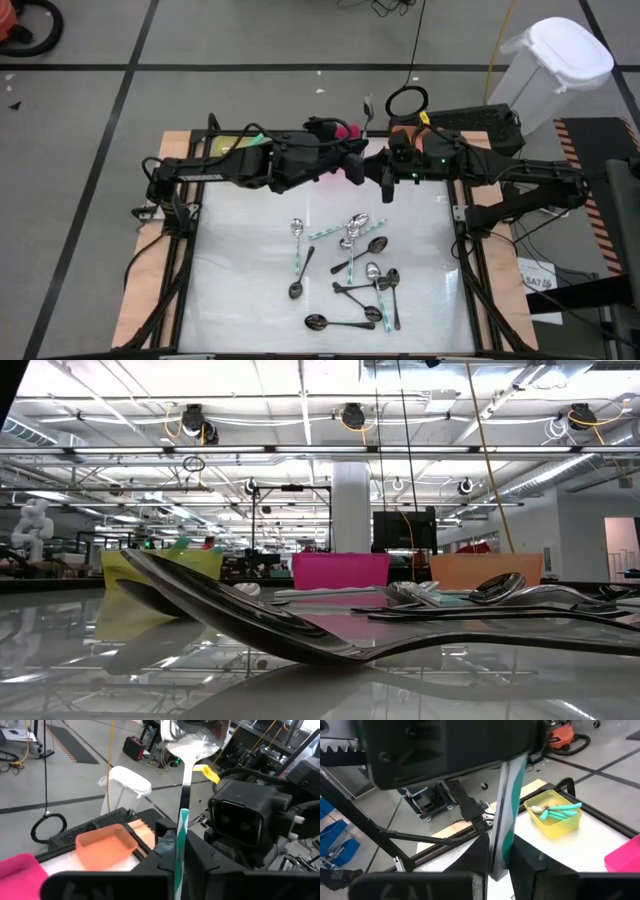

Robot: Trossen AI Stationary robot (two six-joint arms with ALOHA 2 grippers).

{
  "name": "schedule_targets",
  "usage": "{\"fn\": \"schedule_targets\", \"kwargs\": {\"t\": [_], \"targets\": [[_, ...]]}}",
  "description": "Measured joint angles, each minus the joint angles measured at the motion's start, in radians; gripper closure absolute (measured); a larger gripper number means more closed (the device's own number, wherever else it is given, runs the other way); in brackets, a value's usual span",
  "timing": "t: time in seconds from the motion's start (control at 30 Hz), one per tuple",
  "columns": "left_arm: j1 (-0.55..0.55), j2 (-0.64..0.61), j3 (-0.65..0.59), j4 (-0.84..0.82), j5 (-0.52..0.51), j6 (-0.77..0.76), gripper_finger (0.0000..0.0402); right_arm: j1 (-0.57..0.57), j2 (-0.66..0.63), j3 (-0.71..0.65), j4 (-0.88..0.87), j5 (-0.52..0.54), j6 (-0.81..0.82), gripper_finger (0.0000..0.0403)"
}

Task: Sort silverware by color (type)
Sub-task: Put the white patterned spoon into the pink bin

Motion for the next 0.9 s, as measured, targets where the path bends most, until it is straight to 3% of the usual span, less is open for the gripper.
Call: {"fn": "schedule_targets", "kwargs": {"t": [0.43, 0.77, 0.9], "targets": [[0.001, -0.007, 0.016, -0.079, 0.006, -0.046, 0.0281, -0.022, -0.041, 0.0, -0.098, -0.001, 0.06, 0.0363], [0.019, -0.008, 0.149, -0.367, 0.007, -0.009, 0.0273, -0.022, -0.139, 0.0, -0.252, -0.003, 0.102, 0.0363], [0.037, -0.009, 0.176, -0.439, 0.012, -0.011, 0.0273, -0.039, -0.168, 0.0, -0.289, -0.119, 0.103, 0.0363]]}}
